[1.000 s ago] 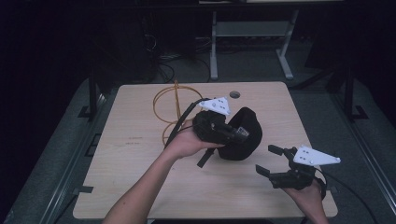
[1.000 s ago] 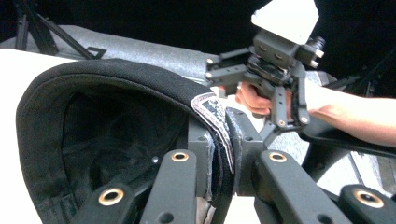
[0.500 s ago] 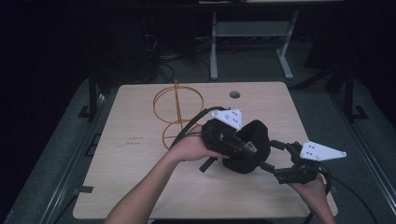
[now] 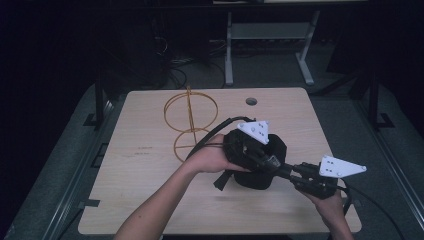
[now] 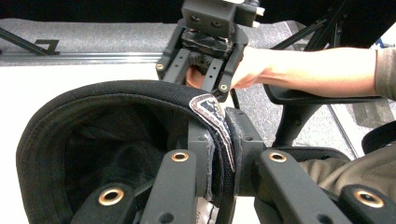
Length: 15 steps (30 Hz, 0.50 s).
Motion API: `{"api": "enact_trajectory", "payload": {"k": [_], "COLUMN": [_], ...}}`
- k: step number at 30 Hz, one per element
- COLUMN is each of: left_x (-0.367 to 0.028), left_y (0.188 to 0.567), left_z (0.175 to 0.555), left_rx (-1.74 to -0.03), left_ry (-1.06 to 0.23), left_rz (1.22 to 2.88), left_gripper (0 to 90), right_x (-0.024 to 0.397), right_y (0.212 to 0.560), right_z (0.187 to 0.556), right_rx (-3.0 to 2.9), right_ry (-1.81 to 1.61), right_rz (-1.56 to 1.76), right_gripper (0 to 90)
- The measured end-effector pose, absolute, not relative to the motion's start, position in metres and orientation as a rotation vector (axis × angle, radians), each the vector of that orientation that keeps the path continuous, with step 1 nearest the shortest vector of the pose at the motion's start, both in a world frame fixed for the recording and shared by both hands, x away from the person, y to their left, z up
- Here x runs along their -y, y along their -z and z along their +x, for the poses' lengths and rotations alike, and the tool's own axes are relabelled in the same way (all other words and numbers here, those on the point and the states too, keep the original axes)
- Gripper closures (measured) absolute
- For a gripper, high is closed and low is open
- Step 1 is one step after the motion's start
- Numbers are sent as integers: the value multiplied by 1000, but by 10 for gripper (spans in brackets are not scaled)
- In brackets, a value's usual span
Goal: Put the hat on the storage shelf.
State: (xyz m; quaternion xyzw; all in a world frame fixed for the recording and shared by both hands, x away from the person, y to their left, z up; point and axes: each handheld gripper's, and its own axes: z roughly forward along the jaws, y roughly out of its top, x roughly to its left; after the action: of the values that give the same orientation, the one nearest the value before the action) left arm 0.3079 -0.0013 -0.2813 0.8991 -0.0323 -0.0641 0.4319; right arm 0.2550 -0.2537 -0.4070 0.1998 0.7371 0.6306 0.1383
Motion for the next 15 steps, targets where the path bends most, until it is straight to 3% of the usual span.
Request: {"api": "enact_trajectory", "payload": {"k": [9,15], "left_x": [-9,-20], "left_y": [281,277], "left_z": [308,309], "left_rx": [38,-24], "left_ry": [94,5], "left_rz": [2248,2263], "left_gripper": [744,581], "right_x": [258,263], "right_y": [402,393], "right_z": [255,254], "right_rx": [-2128,-2140], "right_ry": [-1823,-1783], "right_rz": [619,661], "right_gripper": [864,869]}}
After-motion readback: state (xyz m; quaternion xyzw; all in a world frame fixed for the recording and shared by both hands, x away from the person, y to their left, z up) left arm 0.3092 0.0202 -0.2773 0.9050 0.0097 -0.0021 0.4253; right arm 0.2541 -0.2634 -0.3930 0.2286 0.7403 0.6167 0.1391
